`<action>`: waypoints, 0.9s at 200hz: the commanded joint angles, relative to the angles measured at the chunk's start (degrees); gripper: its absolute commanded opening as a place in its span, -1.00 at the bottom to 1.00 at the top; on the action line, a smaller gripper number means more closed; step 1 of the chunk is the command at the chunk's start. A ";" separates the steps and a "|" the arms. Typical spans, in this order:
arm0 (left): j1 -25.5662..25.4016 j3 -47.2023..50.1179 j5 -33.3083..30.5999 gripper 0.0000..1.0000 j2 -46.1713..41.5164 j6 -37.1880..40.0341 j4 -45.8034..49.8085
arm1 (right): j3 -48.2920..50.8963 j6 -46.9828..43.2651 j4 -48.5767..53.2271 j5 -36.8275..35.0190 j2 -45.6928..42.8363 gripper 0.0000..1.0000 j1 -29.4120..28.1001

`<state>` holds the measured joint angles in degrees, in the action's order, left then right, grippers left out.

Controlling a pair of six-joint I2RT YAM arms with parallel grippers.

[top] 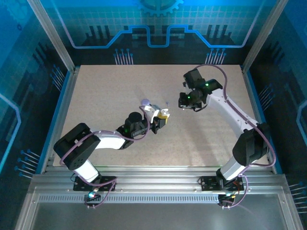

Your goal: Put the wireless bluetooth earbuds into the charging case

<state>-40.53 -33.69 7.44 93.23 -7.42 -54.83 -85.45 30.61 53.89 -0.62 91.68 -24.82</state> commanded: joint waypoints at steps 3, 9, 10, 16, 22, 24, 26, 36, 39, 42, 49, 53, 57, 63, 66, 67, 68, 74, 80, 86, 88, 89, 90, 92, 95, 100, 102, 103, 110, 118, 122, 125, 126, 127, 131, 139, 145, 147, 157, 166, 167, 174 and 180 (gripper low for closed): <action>-0.68 -1.98 1.71 -0.60 1.40 -0.59 -2.86 | 1.76 3.10 -2.82 2.19 -3.76 -0.57 -0.88; -0.77 -2.08 1.62 -0.60 1.60 -0.66 -2.90 | 2.09 3.59 -3.27 2.39 -4.36 -0.57 -0.99; -0.82 -2.12 1.62 -0.60 1.64 -0.71 -2.95 | 2.11 3.67 -3.35 2.43 -4.47 -0.57 -1.01; -0.78 -2.17 1.54 -0.60 1.82 -0.78 -3.04 | 2.52 4.01 -3.79 2.64 -5.10 -0.57 -1.02; -0.87 -2.25 1.50 -0.60 2.02 -0.96 -3.38 | 2.96 4.54 -4.36 2.80 -5.78 -0.57 -1.16; -0.93 -2.25 1.45 -0.60 2.10 -1.07 -3.45 | 3.08 4.72 -4.55 2.84 -6.02 -0.57 -1.14; -0.99 -2.30 1.44 -0.60 2.17 -1.16 -3.58 | 3.31 4.90 -4.79 2.91 -6.24 -0.57 -1.25; -1.07 -2.44 1.49 -0.60 2.55 -1.52 -4.06 | 4.32 5.69 -6.22 3.29 -7.47 -0.57 -1.51; -1.09 -2.55 1.52 -0.60 2.69 -1.59 -4.22 | 4.61 5.95 -6.58 3.38 -7.81 -0.57 -1.61; -1.12 -2.64 1.52 -0.60 2.83 -1.68 -4.40 | 4.87 6.13 -6.84 3.43 -8.17 -0.57 -1.64; -1.29 -2.73 1.52 -0.60 2.95 -1.79 -4.63 | 5.48 6.74 -7.53 3.28 -8.95 -0.57 -1.89; -1.31 -2.86 1.52 -0.60 3.07 -1.90 -4.80 | 5.87 7.09 -7.89 3.19 -9.39 -0.57 -2.13; -1.46 -3.00 1.52 -0.60 3.10 -1.94 -4.99 | 6.31 7.37 -8.34 3.18 -9.83 -0.57 -2.27; -1.53 -3.19 1.61 -0.60 3.31 -1.99 -5.06 | 6.95 7.89 -9.01 3.09 -10.46 -0.57 -2.56; -1.49 -3.28 1.68 -0.60 3.40 -1.98 -5.03 | 7.30 8.15 -9.46 3.04 -10.81 -0.57 -2.71; -1.48 -3.30 1.69 -0.60 3.38 -2.03 -5.03 | 7.40 8.24 -9.62 3.02 -10.90 -0.57 -2.74; -1.52 -3.35 1.69 -0.60 3.41 -2.05 -5.03 | 7.53 8.37 -9.74 2.96 -11.04 -0.57 -2.81; -1.61 -3.52 1.70 -0.60 3.50 -1.98 -5.03 | 8.34 8.98 -10.61 2.83 -11.64 -0.57 -3.04; -1.61 -3.62 1.61 -0.60 3.53 -2.11 -5.13 | 9.17 9.63 -11.65 2.82 -12.38 -0.57 -3.34; -1.65 -3.66 1.60 -0.60 3.52 -2.15 -5.32 | 10.15 10.20 -12.58 2.74 -13.00 -0.57 -3.64; -1.63 -3.66 1.52 -0.60 3.49 -2.11 -5.38 | 10.44 10.48 -12.93 2.69 -13.19 -0.57 -3.76; -1.64 -3.66 1.52 -0.60 3.51 -2.14 -5.38 | 10.59 10.55 -13.11 2.67 -13.32 -0.57 -3.84; -1.60 -3.66 1.52 -0.60 3.52 -2.19 -5.38 | 10.76 10.67 -13.28 2.61 -13.43 -0.57 -3.88; -1.60 -3.66 1.52 -0.60 3.51 -2.17 -5.51 | 11.05 10.91 -13.57 2.53 -13.60 -0.57 -4.02; -1.64 -3.73 1.52 -0.60 3.49 -2.26 -5.54 | 11.50 11.23 -14.01 2.48 -13.89 -0.57 -4.15; -1.64 -3.75 1.48 -0.60 3.47 -2.36 -5.79 | 12.21 11.75 -14.89 2.37 -14.34 -0.57 -4.49; -1.63 -3.73 1.45 -0.60 3.48 -2.36 -5.85 | 12.51 11.99 -15.22 2.36 -14.47 -0.57 -4.59; -1.64 -3.74 1.44 -0.60 3.51 -2.35 -5.88 | 12.68 12.05 -15.40 2.32 -14.58 -0.57 -4.61; -1.59 -3.75 1.60 -0.60 3.51 -2.51 -6.20 | 13.54 12.48 -16.39 2.13 -15.14 -0.57 -5.05; -1.65 -3.67 1.68 -0.60 3.51 -2.73 -6.41 | 14.40 13.05 -17.15 1.72 -15.62 -0.57 -5.53; -1.64 -3.66 1.70 -0.60 3.52 -2.87 -6.62 | 14.74 13.27 -17.57 1.56 -15.88 -0.57 -5.71; -1.60 -3.66 1.65 -0.60 3.51 -2.91 -6.72 | 15.02 13.46 -17.84 1.50 -16.03 -0.57 -5.80; -1.63 -3.66 1.68 -0.60 3.48 -2.93 -6.80 | 15.12 13.48 -17.93 1.46 -16.06 -0.57 -5.87; -1.64 -3.66 1.69 -0.60 3.46 -2.94 -6.79 | 15.22 13.54 -18.03 1.44 -16.12 -0.57 -5.91; -1.61 -3.57 1.76 -0.60 3.42 -3.05 -6.94 | 15.51 13.88 -18.38 1.39 -16.33 -0.57 -6.01; -1.61 -3.49 1.79 -0.60 3.42 -3.19 -7.25 | 16.26 14.53 -19.32 1.20 -16.72 -0.57 -6.29; -1.64 -3.48 1.79 -0.60 3.32 -3.22 -7.26 | 16.76 15.01 -20.02 1.23 -17.02 -0.57 -6.50; -1.63 -3.48 1.79 -0.60 3.31 -3.22 -7.30 | 16.95 15.20 -20.18 1.17 -17.14 -0.57 -6.54; -1.63 -3.33 1.76 -0.60 3.20 -3.22 -7.45 | 17.84 15.95 -21.47 0.98 -17.75 -0.57 -6.92; -1.65 -3.23 1.78 -0.60 3.10 -3.21 -7.64 | 18.73 16.61 -22.78 0.88 -18.29 -0.57 -7.25; -1.52 -3.22 1.74 -0.60 3.10 -3.21 -7.65 | 18.82 16.73 -22.95 0.80 -18.33 -0.57 -7.30; -1.64 -3.14 1.78 -0.60 3.01 -3.18 -7.76 | 19.48 17.22 -23.82 0.75 -18.78 -0.57 -7.48; -1.62 -3.06 1.75 -0.60 2.96 -3.19 -7.83 | 20.01 17.58 -24.50 0.69 -19.06 -0.57 -7.65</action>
<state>-41.80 -35.97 7.84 96.18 -9.67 -59.46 -67.35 45.10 34.54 1.15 75.07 -31.18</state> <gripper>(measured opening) 0.230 0.216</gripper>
